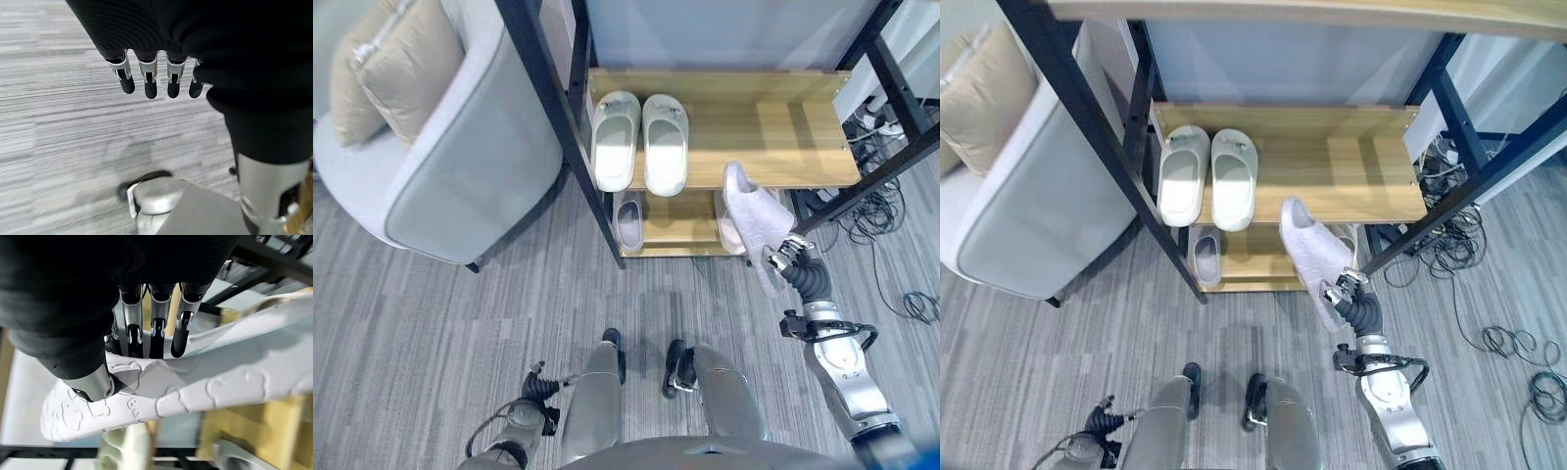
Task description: Arrange the slippers neatly on the shoe rack.
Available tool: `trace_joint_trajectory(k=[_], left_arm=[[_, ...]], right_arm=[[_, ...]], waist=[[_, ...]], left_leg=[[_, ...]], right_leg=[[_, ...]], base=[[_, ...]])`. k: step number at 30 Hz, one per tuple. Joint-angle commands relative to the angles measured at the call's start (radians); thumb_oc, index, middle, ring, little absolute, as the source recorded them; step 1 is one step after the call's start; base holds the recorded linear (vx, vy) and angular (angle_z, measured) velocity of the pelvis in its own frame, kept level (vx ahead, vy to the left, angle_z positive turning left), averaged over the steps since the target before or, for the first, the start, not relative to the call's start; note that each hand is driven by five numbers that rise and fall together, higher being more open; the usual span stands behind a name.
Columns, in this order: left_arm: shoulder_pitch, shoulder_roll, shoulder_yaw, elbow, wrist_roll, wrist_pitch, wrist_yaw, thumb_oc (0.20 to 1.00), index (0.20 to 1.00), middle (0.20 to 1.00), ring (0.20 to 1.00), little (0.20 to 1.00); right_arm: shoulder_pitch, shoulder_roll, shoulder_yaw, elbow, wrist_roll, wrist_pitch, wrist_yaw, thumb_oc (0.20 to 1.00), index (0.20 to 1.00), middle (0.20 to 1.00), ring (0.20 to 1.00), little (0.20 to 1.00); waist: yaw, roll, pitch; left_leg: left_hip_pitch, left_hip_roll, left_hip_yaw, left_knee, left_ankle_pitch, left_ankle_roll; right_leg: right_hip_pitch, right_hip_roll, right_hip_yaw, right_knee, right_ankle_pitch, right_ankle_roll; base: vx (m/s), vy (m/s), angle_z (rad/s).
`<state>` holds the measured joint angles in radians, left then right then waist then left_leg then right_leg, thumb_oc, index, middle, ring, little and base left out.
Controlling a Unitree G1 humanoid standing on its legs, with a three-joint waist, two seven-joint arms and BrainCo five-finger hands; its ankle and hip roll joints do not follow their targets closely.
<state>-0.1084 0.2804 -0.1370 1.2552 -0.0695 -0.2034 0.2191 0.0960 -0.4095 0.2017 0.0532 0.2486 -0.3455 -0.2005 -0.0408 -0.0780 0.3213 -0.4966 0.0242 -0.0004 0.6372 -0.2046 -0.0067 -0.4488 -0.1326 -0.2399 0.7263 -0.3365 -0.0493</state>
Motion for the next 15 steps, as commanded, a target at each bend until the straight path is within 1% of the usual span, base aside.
trace_joint_trajectory(k=[1, 3, 5, 6, 9, 12, 13, 14, 15], left_arm=[[0.040, 0.000, -0.024, -0.018, -0.032, -0.028, 0.012, 1.000, 1.000, 1.000, 1.000, 1.000], [0.027, 0.006, -0.034, -0.026, -0.033, -0.033, 0.024, 1.000, 1.000, 1.000, 1.000, 1.000], [0.018, 0.008, -0.033, -0.032, -0.048, -0.038, 0.034, 1.000, 1.000, 1.000, 1.000, 1.000], [0.012, 0.009, -0.028, -0.036, -0.058, -0.038, 0.042, 1.000, 1.000, 1.000, 1.000, 1.000], [0.004, 0.004, -0.034, -0.052, -0.070, -0.044, 0.058, 1.000, 1.000, 1.000, 1.000, 1.000], [0.005, 0.001, -0.044, -0.092, -0.095, -0.058, 0.076, 1.000, 1.000, 1.000, 1.000, 1.000], [0.014, 0.002, -0.051, -0.134, -0.114, -0.065, 0.082, 1.000, 1.000, 1.000, 1.000, 1.000], [0.020, 0.005, -0.055, -0.155, -0.119, -0.067, 0.084, 1.000, 1.000, 1.000, 1.000, 1.000], [0.024, 0.005, -0.057, -0.163, -0.124, -0.073, 0.088, 1.000, 1.000, 1.000, 1.000, 1.000]], right_arm=[[-0.010, 0.000, -0.002, -0.109, -0.034, -0.061, -0.007, 0.200, 0.200, 0.200, 0.200, 0.200], [-0.033, 0.008, 0.010, -0.109, -0.026, -0.063, -0.013, 0.200, 0.200, 0.200, 0.200, 0.200], [-0.062, 0.008, 0.022, -0.085, -0.030, -0.065, -0.027, 0.200, 0.200, 0.200, 0.200, 0.200], [-0.053, 0.019, 0.010, -0.106, -0.042, -0.066, -0.045, 0.200, 0.200, 0.200, 0.200, 0.200], [-0.057, 0.019, 0.007, -0.115, -0.053, -0.068, -0.064, 0.200, 0.200, 0.200, 0.200, 0.200], [-0.066, 0.023, -0.001, -0.125, -0.069, -0.076, -0.095, 0.200, 0.200, 0.200, 0.200, 0.200], [-0.076, 0.020, -0.002, -0.122, -0.074, -0.073, -0.101, 0.200, 0.200, 0.200, 0.200, 0.200], [-0.081, 0.019, -0.004, -0.122, -0.084, -0.071, -0.107, 0.200, 0.200, 0.200, 0.200, 0.200], [-0.092, 0.021, -0.010, -0.118, -0.100, -0.073, -0.120, 0.200, 0.200, 0.200, 0.200, 0.200]], waist=[[0.009, 0.012, -0.044], [0.007, 0.017, -0.037], [0.008, 0.018, -0.037], [0.006, 0.019, -0.034], [0.001, 0.024, -0.034], [-0.004, 0.037, -0.036], [-0.004, 0.046, -0.041], [-0.003, 0.050, -0.044], [-0.004, 0.056, -0.048]], left_leg=[[-0.024, 0.029, -0.010, 0.062, -0.062, 0.012], [-0.095, 0.032, -0.002, 0.153, -0.094, 0.028], [-0.136, 0.034, 0.000, 0.200, -0.111, 0.035], [-0.175, 0.038, 0.003, 0.239, -0.130, 0.043], [-0.250, 0.038, 0.005, 0.307, -0.156, 0.053], [-0.362, 0.036, 0.009, 0.404, -0.190, 0.063], [-0.423, 0.035, 0.008, 0.452, -0.204, 0.069], [-0.453, 0.037, 0.008, 0.477, -0.214, 0.073], [-0.508, 0.038, 0.007, 0.533, -0.233, 0.079]], right_leg=[[0.007, -0.030, 0.099, -0.040, 0.051, 0.068], [-0.068, -0.029, 0.123, 0.030, 0.028, 0.060], [-0.111, -0.029, 0.133, 0.067, 0.017, 0.058], [-0.149, -0.029, 0.137, 0.101, -0.001, 0.054], [-0.224, -0.026, 0.147, 0.158, -0.024, 0.046], [-0.340, -0.023, 0.168, 0.249, -0.053, 0.031], [-0.404, -0.020, 0.180, 0.298, -0.065, 0.024], [-0.437, -0.021, 0.183, 0.324, -0.072, 0.021], [-0.497, -0.017, 0.196, 0.378, -0.084, 0.017]], base=[[-0.02, 0.146, -0.34], [-0.03, 0.089, -0.07], [-0.01, 0.061, -0.15], [-0.01, 0.040, -0.21], [-0.03, 0.012, -0.10], [-0.04, -0.013, -0.09], [-0.05, -0.009, -0.01], [-0.05, 0.000, -0.02], [-0.03, -0.007, -0.02]])
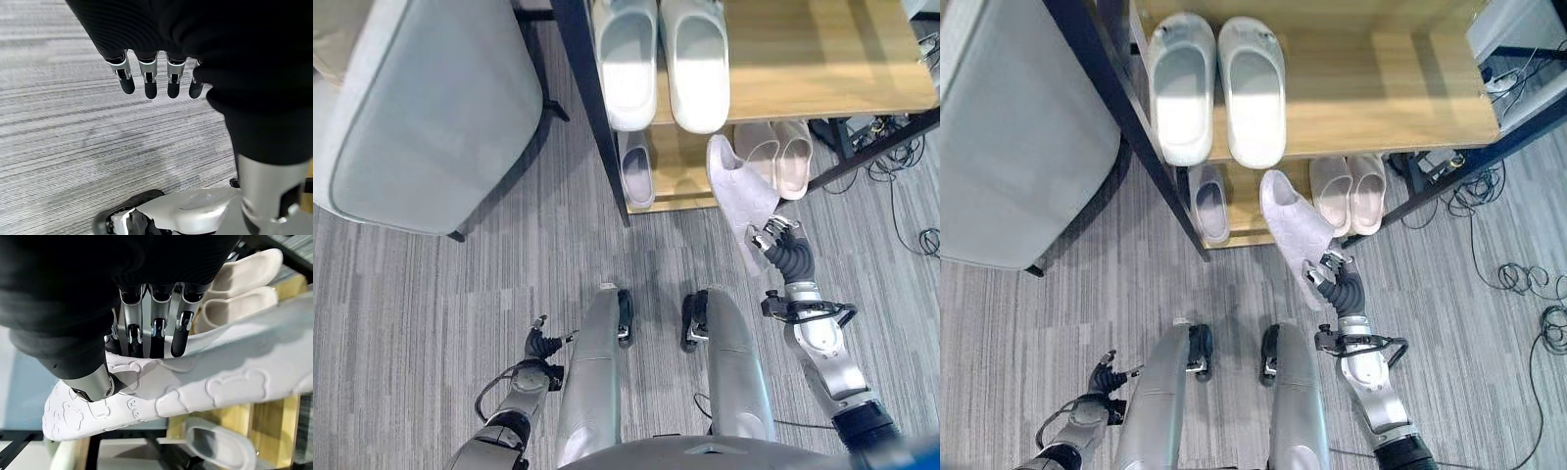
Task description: Arrange the slippers neatly on the shoe rack.
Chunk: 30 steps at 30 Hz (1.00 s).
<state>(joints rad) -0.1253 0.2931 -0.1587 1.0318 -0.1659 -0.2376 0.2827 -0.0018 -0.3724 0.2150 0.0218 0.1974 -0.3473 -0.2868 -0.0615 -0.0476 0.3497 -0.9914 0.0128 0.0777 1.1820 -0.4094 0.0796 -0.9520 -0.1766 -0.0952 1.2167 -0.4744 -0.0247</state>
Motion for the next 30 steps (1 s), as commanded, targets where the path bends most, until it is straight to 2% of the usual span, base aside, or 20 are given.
trace_joint_trajectory(k=[1, 3, 7, 8, 11, 12, 13, 14, 15, 16, 20, 21, 22, 28, 30], left_arm=[[0.038, -0.002, -0.034, 0.054, -0.027, -0.037, 0.030, 1.000, 1.000, 1.000, 1.000, 1.000], [0.033, 0.002, -0.037, 0.049, -0.007, -0.035, 0.046, 1.000, 1.000, 1.000, 1.000, 1.000], [0.037, 0.021, -0.028, -0.005, -0.078, -0.051, 0.037, 1.000, 1.000, 1.000, 1.000, 1.000], [0.038, 0.034, -0.024, -0.045, -0.094, -0.057, 0.038, 1.000, 1.000, 1.000, 1.000, 1.000], [0.042, 0.069, -0.047, -0.097, -0.099, -0.063, 0.033, 1.000, 1.000, 1.000, 1.000, 1.000], [0.037, 0.099, -0.070, -0.114, -0.078, -0.056, 0.042, 1.000, 1.000, 1.000, 1.000, 1.000], [0.036, 0.099, -0.069, -0.114, -0.078, -0.056, 0.042, 1.000, 1.000, 1.000, 1.000, 1.000], [0.030, 0.136, -0.077, -0.113, -0.087, -0.046, 0.045, 1.000, 1.000, 1.000, 1.000, 1.000], [0.028, 0.149, -0.076, -0.116, -0.093, -0.043, 0.048, 1.000, 1.000, 1.000, 1.000, 1.000], [0.017, 0.196, -0.069, -0.111, -0.140, -0.046, 0.053, 1.000, 1.000, 1.000, 1.000, 1.000], [0.043, 0.243, -0.072, -0.166, -0.216, -0.053, 0.034, 1.000, 1.000, 1.000, 1.000, 1.000], [0.043, 0.243, -0.072, -0.166, -0.216, -0.053, 0.034, 1.000, 1.000, 1.000, 1.000, 1.000], [0.054, 0.258, -0.094, -0.181, -0.221, -0.057, 0.021, 1.000, 1.000, 1.000, 1.000, 1.000], [0.088, 0.273, -0.110, -0.259, -0.238, -0.072, 0.000, 1.000, 1.000, 1.000, 1.000, 1.000], [0.105, 0.268, -0.114, -0.278, -0.251, -0.080, 0.001, 1.000, 1.000, 1.000, 1.000, 1.000]], right_arm=[[-0.002, -0.018, -0.026, -0.082, -0.054, -0.071, -0.044, 0.200, 0.200, 0.200, 0.200, 0.200], [-0.020, -0.019, -0.034, -0.080, -0.070, -0.071, -0.060, 0.200, 0.200, 0.200, 0.200, 0.200], [-0.129, -0.041, -0.058, -0.032, -0.125, -0.058, -0.127, 0.200, 0.200, 0.200, 0.200, 0.200], [-0.186, -0.061, -0.070, -0.021, -0.188, -0.042, -0.159, 0.200, 0.200, 0.200, 0.200, 0.200], [-0.378, -0.080, -0.043, 0.093, -0.181, -0.006, -0.197, 0.200, 0.200, 0.200, 0.200, 0.200], [-0.461, -0.067, -0.010, 0.156, -0.058, -0.009, -0.176, 0.200, 0.200, 0.200, 0.200, 0.200], [-0.465, -0.068, -0.010, 0.159, -0.057, -0.011, -0.175, 0.200, 0.200, 0.200, 0.200, 0.200], [-0.563, -0.086, 0.030, 0.221, 0.071, 0.001, -0.156, 0.200, 0.200, 0.200, 0.200, 0.200], [-0.593, -0.099, 0.047, 0.232, 0.098, 0.009, -0.143, 0.200, 0.200, 0.200, 0.200, 0.200], [-0.733, -0.158, 0.116, 0.326, 0.208, 0.031, -0.103, 0.200, 0.200, 0.200, 0.200, 0.200], [-0.986, -0.198, 0.229, 0.523, 0.286, 0.067, -0.092, 0.200, 0.200, 0.200, 0.200, 0.200], [-0.986, -0.198, 0.229, 0.523, 0.286, 0.067, -0.092, 0.200, 0.200, 0.200, 0.200, 0.200], [-1.117, -0.210, 0.267, 0.676, 0.308, 0.078, -0.098, 0.200, 0.200, 0.200, 0.200, 0.200], [-1.274, -0.247, 0.325, 0.902, 0.341, 0.097, -0.094, 0.200, 0.200, 0.200, 0.200, 0.200], [-1.351, -0.258, 0.372, 1.070, 0.322, 0.124, -0.085, 0.200, 0.200, 0.200, 0.200, 0.200]], waist=[[0.018, 0.030, -0.083], [0.020, 0.038, -0.089], [0.038, 0.057, -0.101], [0.048, 0.064, -0.103], [0.076, 0.073, -0.107], [0.088, 0.074, -0.102], [0.087, 0.073, -0.104], [0.098, 0.075, -0.097], [0.098, 0.075, -0.096], [0.109, 0.076, -0.086], [0.126, 0.076, -0.061], [0.126, 0.076, -0.061], [0.137, 0.075, -0.043], [0.162, 0.079, -0.001], [0.181, 0.086, 0.023]], left_leg=[[-0.054, 0.050, -0.074, 0.030, -0.042, -0.004], [-0.109, 0.055, -0.076, 0.092, -0.063, 0.002], [-0.255, 0.050, -0.086, 0.261, -0.110, 0.015], [-0.305, 0.043, -0.091, 0.325, -0.131, 0.019], [-0.405, 0.027, -0.093, 0.451, -0.166, 0.026], [-0.449, 0.021, -0.093, 0.511, -0.179, 0.027], [-0.455, 0.020, -0.093, 0.514, -0.179, 0.027], [-0.493, 0.018, -0.091, 0.573, -0.196, 0.024], [-0.516, 0.014, -0.093, 0.603, -0.204, 0.024], [-0.555, 0.009, -0.105, 0.676, -0.231, 0.019], [-0.578, 0.003, -0.116, 0.764, -0.270, 0.014], [-0.578, 0.003, -0.116, 0.764, -0.270, 0.014], [-0.579, 0.002, -0.117, 0.797, -0.286, 0.011], [-0.579, 0.000, -0.120, 0.835, -0.306, 0.008], [-0.579, 0.000, -0.121, 0.864, -0.324, 0.011]], right_leg=[[-0.037, 0.026, 0.055, -0.068, 0.043, -0.011], [-0.096, 0.028, 0.066, -0.008, 0.024, -0.018], [-0.252, 0.030, 0.085, 0.170, -0.014, -0.031], [-0.301, 0.032, 0.089, 0.234, -0.030, -0.035], [-0.405, 0.040, 0.102, 0.368, -0.060, -0.045], [-0.448, 0.040, 0.111, 0.430, -0.072, -0.051], [-0.454, 0.040, 0.112, 0.434, -0.073, -0.051], [-0.491, 0.042, 0.123, 0.497, -0.087, -0.057], [-0.512, 0.042, 0.128, 0.527, -0.093, -0.059], [-0.552, 0.047, 0.149, 0.611, -0.114, -0.064], [-0.579, 0.055, 0.179, 0.722, -0.139, -0.070], [-0.579, 0.055, 0.179, 0.722, -0.139, -0.070], [-0.583, 0.058, 0.197, 0.761, -0.148, -0.076], [-0.590, 0.057, 0.213, 0.813, -0.158, -0.078], [-0.595, 0.051, 0.219, 0.838, -0.165, -0.075]], base=[[-0.03, -0.006, -0.06], [-0.01, -0.008, -0.09], [0.01, -0.003, -0.04], [0.02, -0.017, 0.04], [0.02, -0.013, 0.07], [0.01, 0.000, 0.08], [0.01, 0.003, 0.09], [0.02, 0.002, 0.27], [0.05, 0.012, 0.23], [0.06, 0.013, 0.16], [0.05, 0.028, 0.01], [0.06, 0.039, -0.07], [0.04, 0.037, -0.03], [0.03, 0.050, -0.02], [0.03, 0.071, 0.01]])
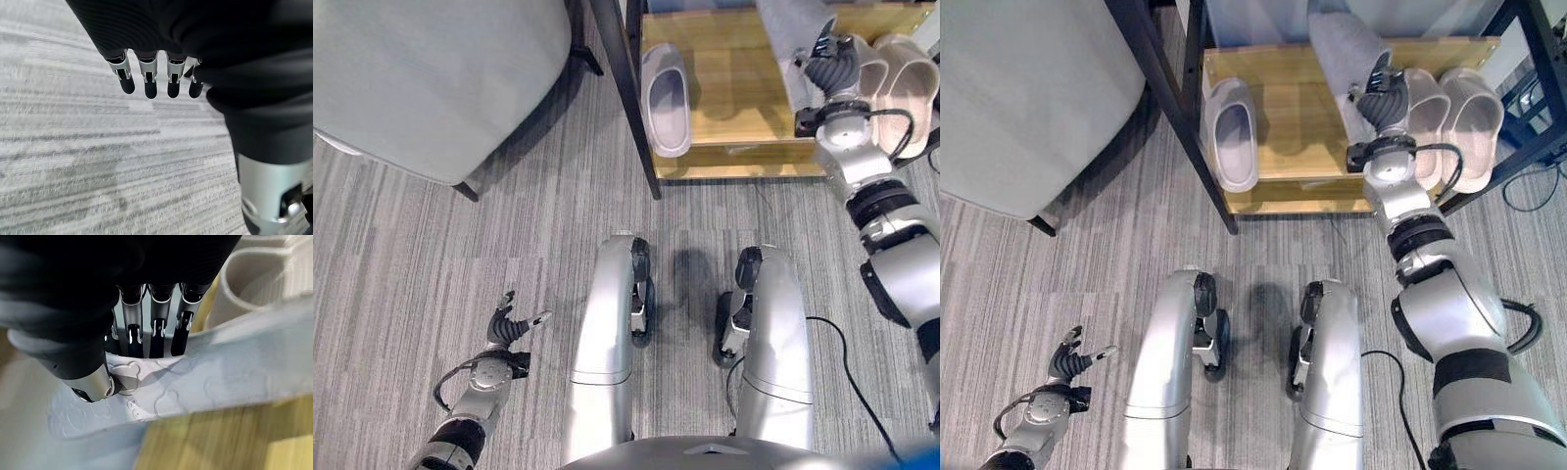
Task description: Arrange the slippers neatly on the shoe rack.
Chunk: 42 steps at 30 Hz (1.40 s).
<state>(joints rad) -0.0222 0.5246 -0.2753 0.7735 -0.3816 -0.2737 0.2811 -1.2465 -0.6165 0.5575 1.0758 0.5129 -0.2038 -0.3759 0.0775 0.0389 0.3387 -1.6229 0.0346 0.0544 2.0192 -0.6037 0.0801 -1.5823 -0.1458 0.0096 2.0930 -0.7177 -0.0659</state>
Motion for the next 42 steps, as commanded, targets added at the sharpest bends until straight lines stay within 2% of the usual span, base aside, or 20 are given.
trace_joint_trajectory(k=[1, 4, 6, 13, 16, 23, 24, 25, 36, 42], left_arm=[[0.002, 0.037, 0.002, -0.018, -0.044, -0.048, 0.003, 1.000, 1.000, 1.000, 1.000, 1.000], [0.006, 0.041, 0.003, -0.023, -0.050, -0.054, 0.006, 1.000, 1.000, 1.000, 1.000, 1.000], [0.007, 0.063, -0.009, -0.041, -0.056, -0.067, 0.003, 1.000, 1.000, 1.000, 1.000, 1.000], [0.099, 0.123, 0.003, -0.263, -0.056, -0.066, -0.016, 1.000, 1.000, 1.000, 1.000, 1.000], [0.140, 0.119, 0.028, -0.287, -0.148, -0.062, -0.042, 1.000, 1.000, 1.000, 1.000, 1.000], [0.194, 0.167, 0.052, -0.385, -0.152, -0.068, -0.074, 1.000, 1.000, 1.000, 1.000, 1.000], [0.200, 0.171, 0.050, -0.390, -0.152, -0.067, -0.077, 1.000, 1.000, 1.000, 1.000, 1.000], [0.212, 0.182, 0.045, -0.407, -0.157, -0.064, -0.097, 1.000, 1.000, 1.000, 1.000, 1.000], [0.268, 0.219, 0.054, -0.490, -0.208, -0.027, -0.148, 1.000, 1.000, 1.000, 1.000, 1.000], [0.334, 0.235, 0.081, -0.545, -0.222, -0.004, -0.157, 1.000, 1.000, 1.000, 1.000, 1.000]], right_arm=[[-0.121, -0.007, 0.029, 0.048, 0.014, -0.021, 0.003, 0.200, 0.200, 0.200, 0.200, 0.200], [-0.150, 0.001, 0.038, 0.078, 0.025, -0.028, 0.000, 0.200, 0.200, 0.200, 0.200, 0.200], [-0.233, 0.010, 0.092, 0.134, 0.019, -0.014, 0.013, 0.200, 0.200, 0.200, 0.200, 0.200], [-0.295, 0.034, 0.150, 0.192, -0.031, 0.005, -0.005, 0.200, 0.200, 0.200, 0.200, 0.200], [-0.307, 0.035, 0.153, 0.218, 0.000, 0.004, -0.007, 0.200, 0.200, 0.200, 0.200, 0.200], [-0.325, 0.012, 0.161, 0.266, 0.012, 0.007, 0.006, 0.200, 0.200, 0.200, 0.200, 0.200], [-0.329, 0.013, 0.164, 0.275, 0.015, 0.006, 0.007, 0.275, 0.275, 0.275, 0.275, 0.275], [-0.344, 0.013, 0.164, 0.288, 0.037, 0.006, 0.013, 1.000, 1.000, 1.000, 1.000, 1.000], [-0.336, 0.046, 0.189, 0.252, 0.002, 0.016, 0.010, 1.000, 1.000, 1.000, 1.000, 1.000], [-0.271, 0.024, 0.162, 0.217, -0.013, 0.021, 0.003, 1.000, 1.000, 1.000, 1.000, 1.000]], waist=[[0.046, 0.000, 0.041], [0.055, -0.001, 0.059], [0.073, -0.007, 0.101], [0.090, 0.010, 0.179], [0.107, 0.017, 0.181], [0.126, 0.021, 0.181], [0.129, 0.023, 0.181], [0.133, 0.027, 0.181], [0.117, 0.025, 0.181], [0.099, 0.020, 0.181]], left_leg=[[0.053, -0.022, -0.100, 0.038, -0.135, 0.011], [0.053, -0.019, -0.103, 0.061, -0.144, 0.012], [0.053, -0.022, -0.103, 0.106, -0.167, 0.013], [0.053, -0.033, -0.087, 0.144, -0.188, 0.016], [0.053, -0.040, -0.091, 0.141, -0.192, 0.017], [0.053, -0.041, -0.090, 0.160, -0.210, 0.019], [0.053, -0.042, -0.089, 0.164, -0.213, 0.021], [0.053, -0.041, -0.086, 0.168, -0.212, 0.020], [0.053, -0.033, -0.078, 0.167, -0.202, 0.014], [0.053, -0.025, -0.082, 0.177, -0.199, 0.010]], right_leg=[[0.036, 0.018, 0.113, -0.028, 0.077, -0.035], [0.033, 0.020, 0.118, -0.005, 0.071, -0.035], [0.033, 0.013, 0.137, 0.046, 0.053, -0.036], [0.025, 0.003, 0.167, 0.108, 0.042, -0.049], [0.023, -0.002, 0.172, 0.107, 0.043, -0.052], [0.019, -0.014, 0.176, 0.123, 0.037, -0.058], [0.019, -0.013, 0.179, 0.128, 0.035, -0.059], [0.018, -0.013, 0.184, 0.133, 0.041, -0.059], [0.013, -0.013, 0.203, 0.141, 0.050, -0.065], [0.013, -0.005, 0.202, 0.146, 0.049, -0.067]], base=[[0.04, 0.037, -0.05], [0.02, 0.006, -0.02], [0.05, -0.006, -0.04], [-0.02, 0.006, 0.12], [-0.01, 0.026, 0.02], [0.01, 0.015, 0.03], [0.00, 0.000, 0.00], [0.00, 0.000, 0.00], [-0.02, 0.048, 0.01], [-0.05, 0.039, -0.02]])
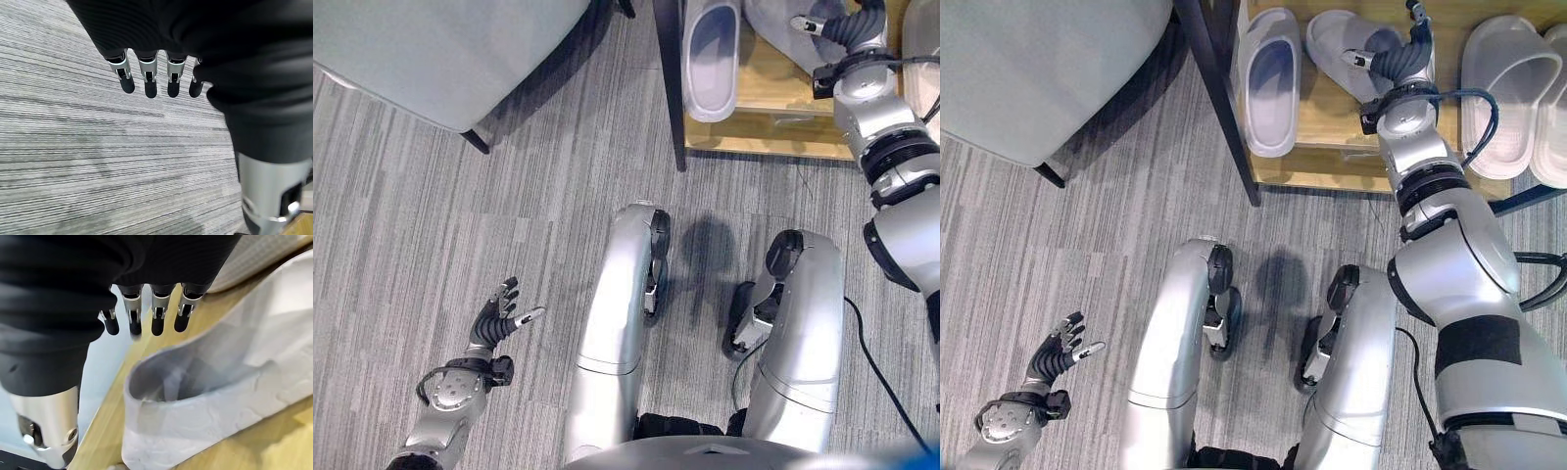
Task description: Arrange the slippers neatly on the shoe rack.
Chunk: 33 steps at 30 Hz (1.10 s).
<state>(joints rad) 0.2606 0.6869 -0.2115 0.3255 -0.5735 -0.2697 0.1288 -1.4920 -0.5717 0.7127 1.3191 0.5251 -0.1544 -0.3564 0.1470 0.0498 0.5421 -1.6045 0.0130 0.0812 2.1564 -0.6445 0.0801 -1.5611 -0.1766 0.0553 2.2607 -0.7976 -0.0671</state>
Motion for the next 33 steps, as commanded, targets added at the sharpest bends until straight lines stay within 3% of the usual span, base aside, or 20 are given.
trace_joint_trajectory(k=[1, 4, 5, 7, 12, 15, 24, 33], left_arm=[[0.054, 0.069, 0.015, -0.092, -0.034, -0.004, -0.009, 1.000, 1.000, 1.000, 1.000, 1.000], [0.047, 0.068, 0.008, -0.086, -0.033, 0.001, -0.012, 1.000, 1.000, 1.000, 1.000, 1.000], [-0.020, 0.033, -0.028, -0.025, -0.024, 0.021, 0.007, 1.000, 1.000, 1.000, 1.000, 1.000], [-0.105, -0.029, -0.097, 0.182, -0.001, 0.001, 0.044, 1.000, 1.000, 1.000, 1.000, 1.000], [-0.088, -0.055, -0.092, 0.230, -0.017, 0.008, 0.047, 1.000, 1.000, 1.000, 1.000, 1.000], [-0.141, -0.079, -0.095, 0.299, -0.028, 0.009, 0.071, 1.000, 1.000, 1.000, 1.000, 1.000], [-0.161, -0.109, -0.085, 0.357, -0.015, 0.023, 0.085, 1.000, 1.000, 1.000, 1.000, 1.000], [-0.229, -0.144, -0.052, 0.369, 0.045, 0.036, 0.140, 1.000, 1.000, 1.000, 1.000, 1.000]], right_arm=[[-0.009, -0.018, 0.007, -0.035, -0.053, -0.025, -0.020, 1.000, 1.000, 1.000, 1.000, 1.000], [0.021, -0.010, -0.003, -0.055, -0.087, -0.021, -0.029, 1.000, 1.000, 1.000, 1.000, 1.000], [0.031, 0.024, -0.015, -0.060, -0.096, -0.018, -0.035, 1.000, 1.000, 1.000, 1.000, 1.000], [0.043, 0.038, -0.034, -0.076, -0.117, -0.016, -0.061, 1.000, 1.000, 1.000, 1.000, 1.000], [0.088, 0.039, -0.064, -0.084, -0.100, -0.022, -0.065, 1.000, 1.000, 1.000, 1.000, 1.000], [0.146, 0.090, -0.101, -0.105, -0.137, -0.014, -0.082, 1.000, 1.000, 1.000, 1.000, 1.000], [0.203, 0.166, -0.164, -0.234, -0.164, -0.017, -0.110, 1.000, 1.000, 1.000, 1.000, 1.000], [0.400, 0.279, -0.290, -0.582, -0.294, -0.021, -0.203, 1.000, 1.000, 1.000, 1.000, 1.000]], waist=[[0.022, 0.010, -0.022], [0.015, 0.013, -0.022], [0.004, 0.007, -0.022], [-0.012, 0.003, -0.022], [-0.016, 0.004, -0.022], [-0.026, 0.004, -0.022], [-0.043, -0.001, -0.022], [-0.075, 0.003, -0.027]], left_leg=[[0.035, -0.002, -0.108, 0.038, -0.155, 0.009], [0.035, -0.001, -0.111, 0.044, -0.154, 0.007], [0.035, 0.002, -0.114, 0.045, -0.154, 0.003], [0.035, 0.004, -0.111, 0.066, -0.160, 0.003], [0.035, 0.001, -0.115, 0.076, -0.160, 0.002], [0.035, 0.002, -0.114, 0.085, -0.158, 0.000], [0.035, -0.005, -0.115, 0.098, -0.150, -0.005], [0.035, -0.008, -0.117, 0.152, -0.168, 0.006]], right_leg=[[-0.008, 0.030, 0.156, -0.025, 0.133, -0.063], [-0.008, 0.030, 0.158, -0.022, 0.136, -0.061], [-0.008, 0.030, 0.156, -0.024, 0.139, -0.058], [-0.009, 0.038, 0.156, -0.002, 0.127, -0.057], [-0.008, 0.045, 0.156, 0.011, 0.125, -0.056], [-0.008, 0.050, 0.158, 0.023, 0.122, -0.053], [-0.004, 0.063, 0.161, 0.047, 0.133, -0.045], [0.002, 0.080, 0.183, 0.085, 0.139, -0.031]], base=[[-0.05, 0.035, -0.03], [-0.03, 0.022, -0.02], [-0.03, 0.005, -0.03], [-0.03, -0.015, -0.09], [-0.04, -0.007, -0.12], [-0.05, -0.029, 0.00], [-0.01, -0.007, 0.00], [0.02, -0.011, -0.05]])
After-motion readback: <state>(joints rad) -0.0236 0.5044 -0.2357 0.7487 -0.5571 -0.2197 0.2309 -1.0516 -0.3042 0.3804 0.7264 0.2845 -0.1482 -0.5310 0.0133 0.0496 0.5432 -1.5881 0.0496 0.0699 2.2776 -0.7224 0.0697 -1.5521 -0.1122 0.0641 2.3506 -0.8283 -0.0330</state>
